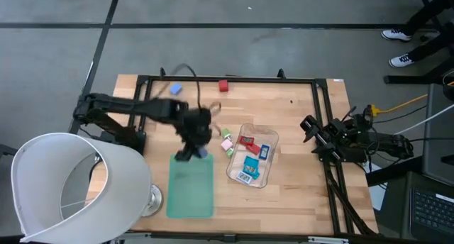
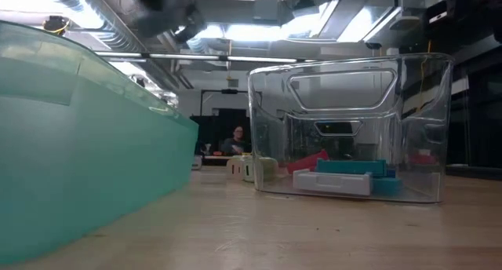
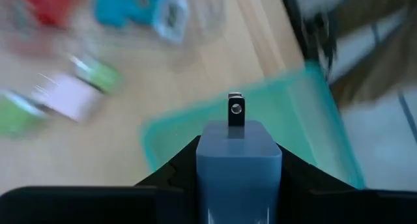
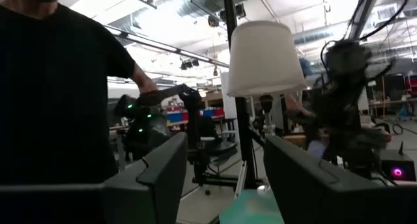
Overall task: Pick & Place Office items
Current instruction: Put the bottom right blue charger adapter into the green bin, then put the bottom blue charger adapter into the green bin
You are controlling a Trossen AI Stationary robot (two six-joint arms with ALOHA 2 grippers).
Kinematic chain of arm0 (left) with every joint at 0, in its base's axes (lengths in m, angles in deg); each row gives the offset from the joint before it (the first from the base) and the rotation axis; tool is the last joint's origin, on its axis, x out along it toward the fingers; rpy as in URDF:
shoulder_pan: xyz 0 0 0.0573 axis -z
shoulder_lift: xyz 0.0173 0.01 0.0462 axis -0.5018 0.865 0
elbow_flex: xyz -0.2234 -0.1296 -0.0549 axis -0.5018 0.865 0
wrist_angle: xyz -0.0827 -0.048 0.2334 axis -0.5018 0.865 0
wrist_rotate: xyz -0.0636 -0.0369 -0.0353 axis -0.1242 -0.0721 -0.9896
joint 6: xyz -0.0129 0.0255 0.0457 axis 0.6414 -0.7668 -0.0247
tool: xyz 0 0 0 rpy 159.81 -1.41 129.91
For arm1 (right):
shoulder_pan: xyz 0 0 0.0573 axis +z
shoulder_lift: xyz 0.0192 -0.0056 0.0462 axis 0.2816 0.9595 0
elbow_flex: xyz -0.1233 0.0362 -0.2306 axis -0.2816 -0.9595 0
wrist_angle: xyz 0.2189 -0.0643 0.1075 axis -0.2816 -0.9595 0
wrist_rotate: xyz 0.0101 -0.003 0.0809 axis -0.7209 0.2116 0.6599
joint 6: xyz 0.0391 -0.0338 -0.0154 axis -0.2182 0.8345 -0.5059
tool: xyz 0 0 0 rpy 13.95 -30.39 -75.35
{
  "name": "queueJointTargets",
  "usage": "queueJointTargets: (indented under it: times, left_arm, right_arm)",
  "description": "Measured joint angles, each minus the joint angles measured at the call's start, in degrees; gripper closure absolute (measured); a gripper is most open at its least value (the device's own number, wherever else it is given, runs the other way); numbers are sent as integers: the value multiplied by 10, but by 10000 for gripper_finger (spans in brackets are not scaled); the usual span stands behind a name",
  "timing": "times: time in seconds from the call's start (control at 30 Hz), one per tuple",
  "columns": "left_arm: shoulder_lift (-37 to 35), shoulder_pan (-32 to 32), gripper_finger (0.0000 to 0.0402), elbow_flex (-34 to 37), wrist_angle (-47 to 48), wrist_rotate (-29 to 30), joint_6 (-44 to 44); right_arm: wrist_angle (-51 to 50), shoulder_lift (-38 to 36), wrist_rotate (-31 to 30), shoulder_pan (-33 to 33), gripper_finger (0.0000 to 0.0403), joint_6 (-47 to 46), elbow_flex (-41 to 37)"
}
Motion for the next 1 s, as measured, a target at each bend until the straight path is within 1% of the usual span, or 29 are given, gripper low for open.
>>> queueJointTargets:
  times: [0.13,0.23,0.37,0.47,0.5,0.53,0.67,0.73,0.8,0.87,0.9,1.0]
  left_arm:
    - [40,56,290,29,-9,6,0]
    - [80,84,290,41,-17,8,-11]
    - [119,102,290,42,-35,-11,-27]
    - [137,108,290,42,-43,-8,-11]
    - [140,109,284,42,-42,-8,-4]
    - [142,109,267,42,-42,-8,3]
    - [142,109,167,41,-43,-8,24]
    - [138,109,131,41,-40,-9,28]
    - [138,108,113,36,-34,-9,28]
    - [133,106,109,32,-21,-4,28]
    - [130,102,109,29,-18,7,28]
    - [116,83,114,21,-4,61,16]
  right_arm:
    - [-9,0,0,0,202,6,0]
    - [-11,0,-1,0,202,6,0]
    - [-11,0,-7,0,202,-3,0]
    - [-11,0,-6,0,202,-17,0]
    - [-11,0,-6,0,202,-21,0]
    - [-11,0,-6,0,202,-24,0]
    - [-11,0,-6,0,202,-27,0]
    - [-11,0,-6,0,202,-24,0]
    - [-11,0,-6,0,202,-20,0]
    - [-11,0,-6,0,202,-18,0]
    - [-11,0,-6,0,202,-18,0]
    - [-11,0,-6,0,202,-16,0]
